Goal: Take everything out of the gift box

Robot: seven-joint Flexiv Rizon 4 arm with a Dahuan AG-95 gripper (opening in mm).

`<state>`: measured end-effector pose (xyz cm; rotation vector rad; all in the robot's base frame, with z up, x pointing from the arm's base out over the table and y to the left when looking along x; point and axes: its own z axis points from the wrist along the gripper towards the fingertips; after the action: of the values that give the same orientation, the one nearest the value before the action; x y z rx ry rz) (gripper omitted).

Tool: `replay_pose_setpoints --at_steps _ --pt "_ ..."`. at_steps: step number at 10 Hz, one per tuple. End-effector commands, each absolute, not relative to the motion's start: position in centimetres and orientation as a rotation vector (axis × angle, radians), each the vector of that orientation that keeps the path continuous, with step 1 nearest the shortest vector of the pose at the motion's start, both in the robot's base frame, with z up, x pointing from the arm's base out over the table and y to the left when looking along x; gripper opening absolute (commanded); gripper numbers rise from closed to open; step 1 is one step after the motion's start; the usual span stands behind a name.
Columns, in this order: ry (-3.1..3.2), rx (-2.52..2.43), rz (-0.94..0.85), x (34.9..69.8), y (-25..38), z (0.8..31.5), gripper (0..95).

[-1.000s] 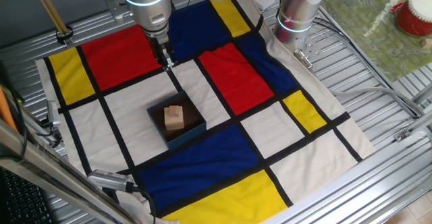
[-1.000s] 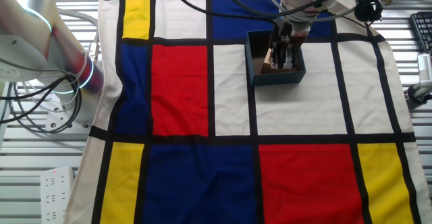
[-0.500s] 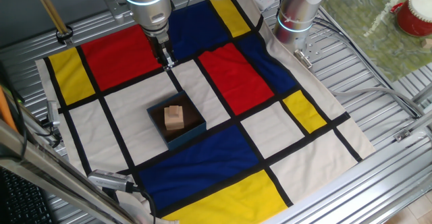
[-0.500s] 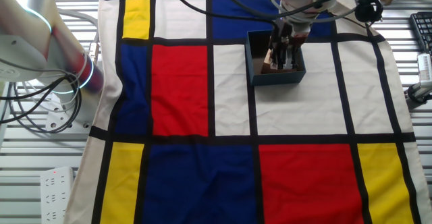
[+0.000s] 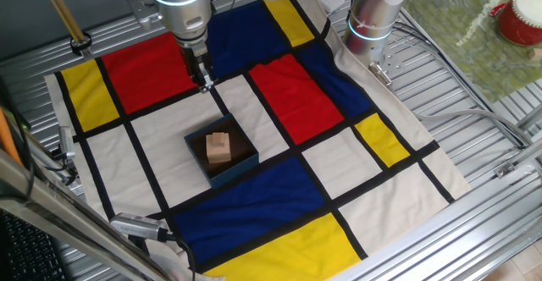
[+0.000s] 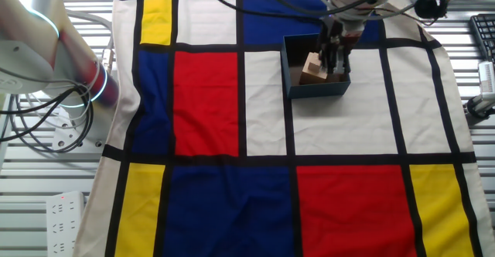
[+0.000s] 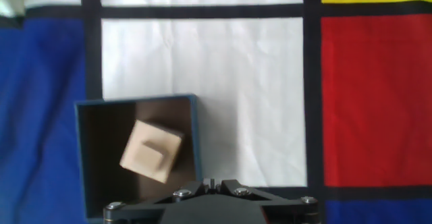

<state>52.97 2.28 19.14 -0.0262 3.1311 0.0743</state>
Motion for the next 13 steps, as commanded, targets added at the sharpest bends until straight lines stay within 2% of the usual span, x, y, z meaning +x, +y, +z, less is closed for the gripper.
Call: replay_pose_setpoints --at_steps 1,6,13 --pt "3.119 -0.055 0.087 53.5 2.5 18.5 0.0" --pt "3.123 -0.056 0.129 54.4 3.0 17.4 0.0" --pt "3.126 -0.065 0.12 54.4 3.0 17.5 0.0"
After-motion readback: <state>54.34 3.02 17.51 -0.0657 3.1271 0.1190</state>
